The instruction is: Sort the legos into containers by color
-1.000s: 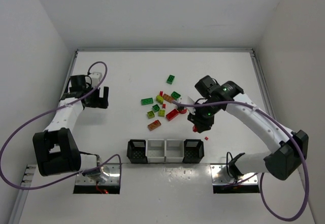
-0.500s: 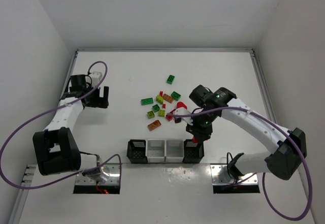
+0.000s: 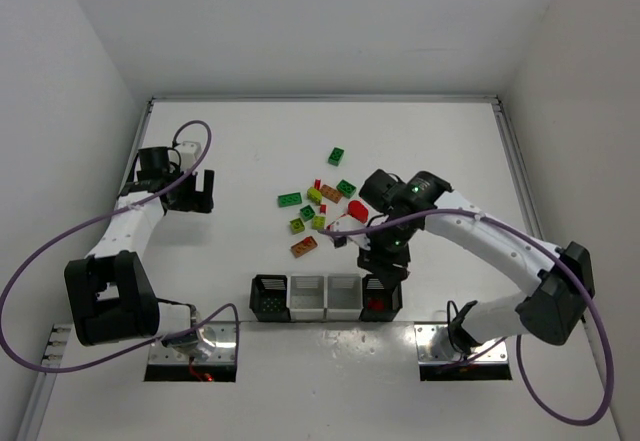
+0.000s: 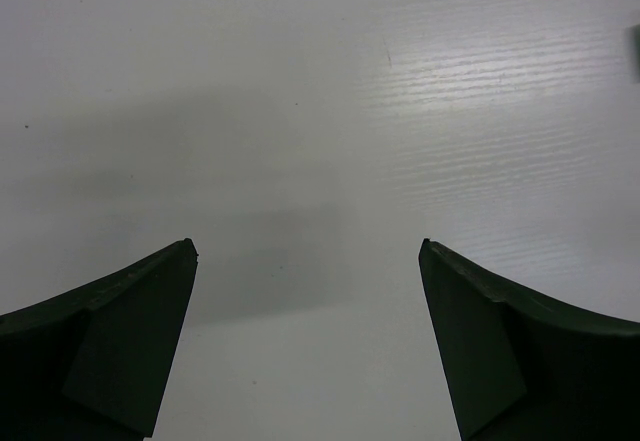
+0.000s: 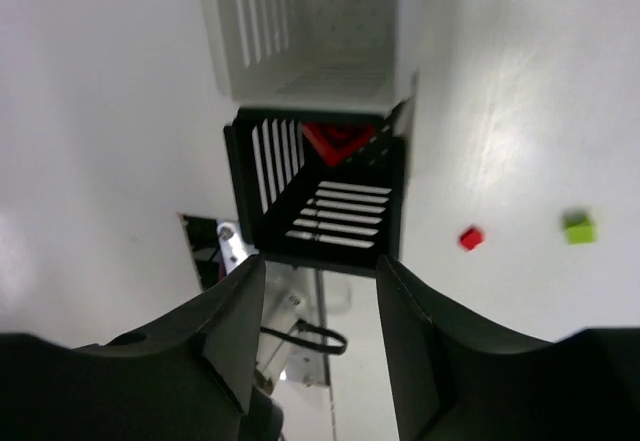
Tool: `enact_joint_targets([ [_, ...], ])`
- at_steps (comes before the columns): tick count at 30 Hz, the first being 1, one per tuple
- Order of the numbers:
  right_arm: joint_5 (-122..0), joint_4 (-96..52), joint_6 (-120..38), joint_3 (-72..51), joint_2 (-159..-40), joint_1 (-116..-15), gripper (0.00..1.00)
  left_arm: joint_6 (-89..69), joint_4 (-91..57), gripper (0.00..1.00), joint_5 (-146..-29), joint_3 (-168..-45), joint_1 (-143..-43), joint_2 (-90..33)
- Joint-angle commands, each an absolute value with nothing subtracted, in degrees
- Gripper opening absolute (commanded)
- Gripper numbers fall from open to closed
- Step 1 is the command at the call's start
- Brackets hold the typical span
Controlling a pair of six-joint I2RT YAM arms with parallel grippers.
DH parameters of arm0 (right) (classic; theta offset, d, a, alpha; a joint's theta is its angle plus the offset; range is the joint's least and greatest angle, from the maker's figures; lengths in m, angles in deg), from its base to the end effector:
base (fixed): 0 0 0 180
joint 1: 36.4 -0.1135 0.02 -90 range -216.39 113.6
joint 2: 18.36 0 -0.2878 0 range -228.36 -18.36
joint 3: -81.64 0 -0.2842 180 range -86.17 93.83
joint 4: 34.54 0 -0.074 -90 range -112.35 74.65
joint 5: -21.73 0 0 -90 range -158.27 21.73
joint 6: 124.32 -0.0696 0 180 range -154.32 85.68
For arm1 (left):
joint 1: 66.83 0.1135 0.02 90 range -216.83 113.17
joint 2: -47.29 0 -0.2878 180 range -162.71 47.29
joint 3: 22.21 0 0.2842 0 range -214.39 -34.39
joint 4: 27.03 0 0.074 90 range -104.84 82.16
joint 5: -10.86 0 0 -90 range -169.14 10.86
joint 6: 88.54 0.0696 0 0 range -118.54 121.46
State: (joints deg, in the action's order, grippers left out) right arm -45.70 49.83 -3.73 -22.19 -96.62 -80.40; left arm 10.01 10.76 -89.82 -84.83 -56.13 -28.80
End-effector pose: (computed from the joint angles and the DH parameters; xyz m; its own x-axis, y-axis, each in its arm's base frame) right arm 0.1641 0.1957 0.2469 -0.2829 -0.9265 -0.2481 -0.9322 0.2048 0.2983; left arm 0.3132 0.0461 0.2156 -0.7681 0.0035 -0.6403 0.0462 0.9977 -0.0499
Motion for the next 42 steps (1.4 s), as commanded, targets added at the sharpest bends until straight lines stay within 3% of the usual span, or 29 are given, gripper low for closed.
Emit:
enact_joint_targets([
  [1, -44.80, 47.79, -5.93, -14.20, -98.77, -80.08, 0.49, 10.33, 9.85, 1.00, -89.69, -86.51, -55.66, -28.38],
  [12, -63.34, 21.61, -28.07, -9.53, -107.47, -75.25, 0.49, 10.33, 9.33, 1.00, -90.74, -86.51, -55.66, -28.38],
  [16, -64.58, 16.43, -29.66, -9.00, -114.77, -71.92, 0.66, 10.33, 9.33, 1.00, -90.22, -86.51, -55.66, -28.38],
  [20, -67.04, 12.90, -31.07, -9.00, -118.46, -69.89, 0.77, 10.33, 9.33, 1.00, -89.69, -86.51, -55.66, -27.85],
  [42, -61.06, 10.97, -32.21, -5.58, -130.33, -65.31, 0.78, 10.33, 8.27, 1.00, -89.07, -85.37, -55.14, -28.91],
])
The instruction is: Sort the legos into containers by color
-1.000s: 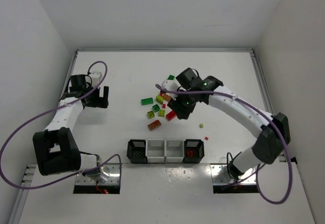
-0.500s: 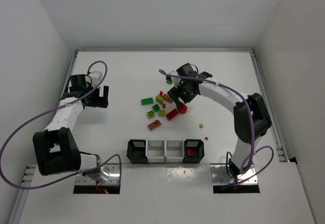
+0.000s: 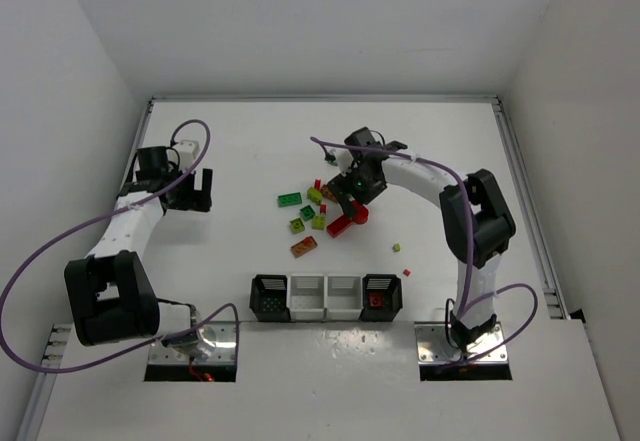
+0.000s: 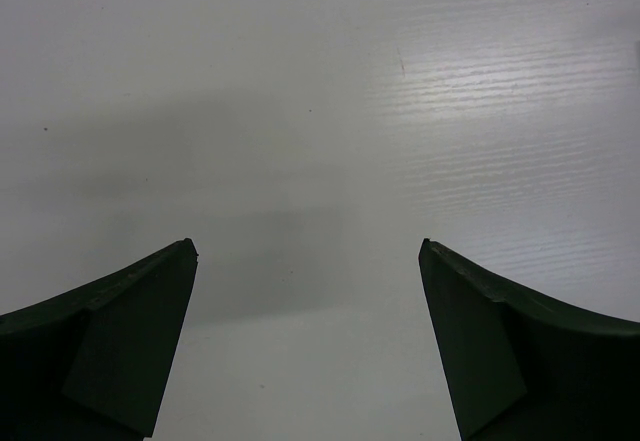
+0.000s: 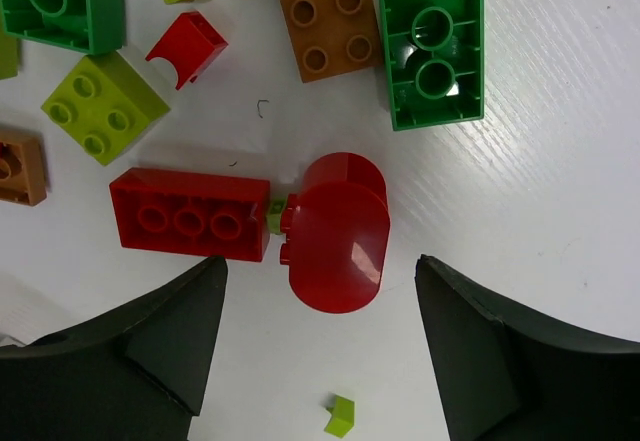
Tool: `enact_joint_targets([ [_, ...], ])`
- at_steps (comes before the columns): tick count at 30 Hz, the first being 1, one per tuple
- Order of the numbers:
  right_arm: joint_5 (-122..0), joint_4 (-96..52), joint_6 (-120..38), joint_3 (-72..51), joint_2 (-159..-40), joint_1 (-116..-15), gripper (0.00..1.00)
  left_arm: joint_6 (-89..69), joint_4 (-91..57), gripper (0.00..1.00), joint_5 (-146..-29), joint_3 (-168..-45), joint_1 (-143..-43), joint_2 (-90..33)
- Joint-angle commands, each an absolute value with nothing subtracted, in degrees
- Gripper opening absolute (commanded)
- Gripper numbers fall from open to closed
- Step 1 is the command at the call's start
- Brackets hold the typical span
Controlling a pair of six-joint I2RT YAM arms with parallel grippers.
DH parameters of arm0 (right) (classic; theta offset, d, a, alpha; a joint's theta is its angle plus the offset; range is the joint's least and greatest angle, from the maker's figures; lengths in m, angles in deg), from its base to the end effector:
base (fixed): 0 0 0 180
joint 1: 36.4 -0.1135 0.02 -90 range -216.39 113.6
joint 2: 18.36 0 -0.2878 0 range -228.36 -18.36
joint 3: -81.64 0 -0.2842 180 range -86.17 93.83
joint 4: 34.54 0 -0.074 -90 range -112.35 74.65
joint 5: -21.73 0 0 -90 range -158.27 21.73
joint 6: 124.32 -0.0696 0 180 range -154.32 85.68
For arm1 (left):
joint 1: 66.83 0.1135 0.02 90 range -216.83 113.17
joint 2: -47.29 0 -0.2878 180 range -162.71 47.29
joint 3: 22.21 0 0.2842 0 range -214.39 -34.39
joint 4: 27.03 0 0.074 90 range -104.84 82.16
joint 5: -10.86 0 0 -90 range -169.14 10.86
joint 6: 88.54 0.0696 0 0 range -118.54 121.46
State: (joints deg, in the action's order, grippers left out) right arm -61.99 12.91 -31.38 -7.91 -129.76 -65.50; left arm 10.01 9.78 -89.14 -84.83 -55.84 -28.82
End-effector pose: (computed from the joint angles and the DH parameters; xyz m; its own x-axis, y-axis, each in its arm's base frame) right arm 0.3835 0.2222 0.1467 -0.7847 -0.4951 -0.3729 -0.5596 0.8246 0.0827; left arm 0.3148 0.0488 0.2169 -0.7586 0.0018 -0.6515 0.0343 0.9987 -0.0372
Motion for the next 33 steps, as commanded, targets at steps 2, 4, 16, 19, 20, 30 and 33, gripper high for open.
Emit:
enact_joint_targets([
  [2, -61.59, 10.96, -31.69, -5.58, -131.38, -65.31, 0.76, 10.33, 8.27, 1.00, -89.07, -84.84, -55.14, -28.91],
  [4, -61.59, 10.96, -31.68, -5.58, -132.09, -64.78, 0.73, 10.33, 8.27, 1.00, -89.07, -84.84, -55.14, -28.91],
  [16, -59.67, 9.82, -30.55, -7.33, -133.67, -62.59, 0.35, 10.33, 8.27, 1.00, -89.07, -84.84, -55.14, -29.44],
  [19, -57.47, 10.60, -30.01, -7.86, -131.31, -62.06, 0.24, 10.33, 8.27, 1.00, -89.07, -84.84, -55.14, -29.44],
  [20, -57.46, 10.61, -29.40, -8.38, -130.52, -62.06, 0.17, 10.33, 8.27, 1.00, -89.07, -84.84, -55.14, -28.91],
  [30, -50.44, 19.47, -23.09, -10.23, -113.74, -61.53, 0.03, 10.95, 8.27, 1.00, -92.67, -84.84, -55.14, -26.71],
  [33, -44.73, 25.62, -16.17, -10.76, -106.27, -61.53, 0.03, 12.00, 8.27, 1.00, -94.43, -84.84, -55.14, -25.14],
])
